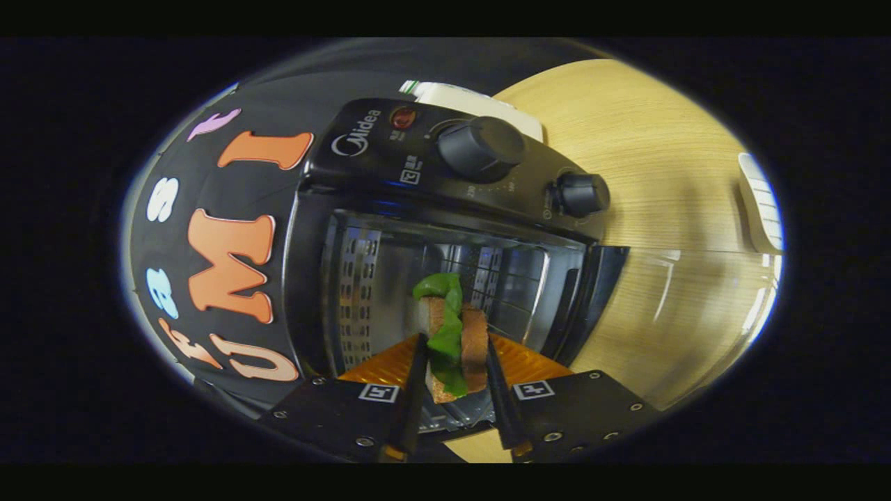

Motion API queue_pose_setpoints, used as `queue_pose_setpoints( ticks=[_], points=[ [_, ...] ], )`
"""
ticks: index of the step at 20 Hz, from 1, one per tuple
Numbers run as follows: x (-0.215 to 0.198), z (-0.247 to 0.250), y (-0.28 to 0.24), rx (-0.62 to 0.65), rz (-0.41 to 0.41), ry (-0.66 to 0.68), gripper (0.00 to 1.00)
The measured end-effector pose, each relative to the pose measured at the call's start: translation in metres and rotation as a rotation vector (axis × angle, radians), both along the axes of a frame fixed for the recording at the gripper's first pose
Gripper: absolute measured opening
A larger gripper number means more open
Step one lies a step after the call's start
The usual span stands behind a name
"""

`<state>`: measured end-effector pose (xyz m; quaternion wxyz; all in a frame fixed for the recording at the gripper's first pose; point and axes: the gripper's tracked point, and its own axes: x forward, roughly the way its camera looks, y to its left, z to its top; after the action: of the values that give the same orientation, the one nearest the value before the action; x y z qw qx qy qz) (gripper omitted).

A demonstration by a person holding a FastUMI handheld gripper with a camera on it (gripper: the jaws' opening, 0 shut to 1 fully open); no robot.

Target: Open the toaster oven, put the food inside, and close the toaster oven door.

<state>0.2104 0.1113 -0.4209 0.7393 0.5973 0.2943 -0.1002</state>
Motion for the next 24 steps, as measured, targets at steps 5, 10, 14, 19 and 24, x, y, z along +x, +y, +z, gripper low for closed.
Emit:
queue_pose_setpoints(
  ticks=[5,10,14,19,24],
  points=[
    [-0.018,0.000,-0.016,-0.065,-0.025,0.078,0.62],
    [-0.046,0.003,-0.017,-0.085,0.044,0.130,0.98],
    [-0.093,0.019,-0.014,-0.215,0.178,0.135,0.98],
    [-0.151,0.041,-0.014,-0.470,0.406,0.077,0.98],
    [-0.202,0.032,-0.025,-0.793,0.632,0.049,0.98]
  ],
)
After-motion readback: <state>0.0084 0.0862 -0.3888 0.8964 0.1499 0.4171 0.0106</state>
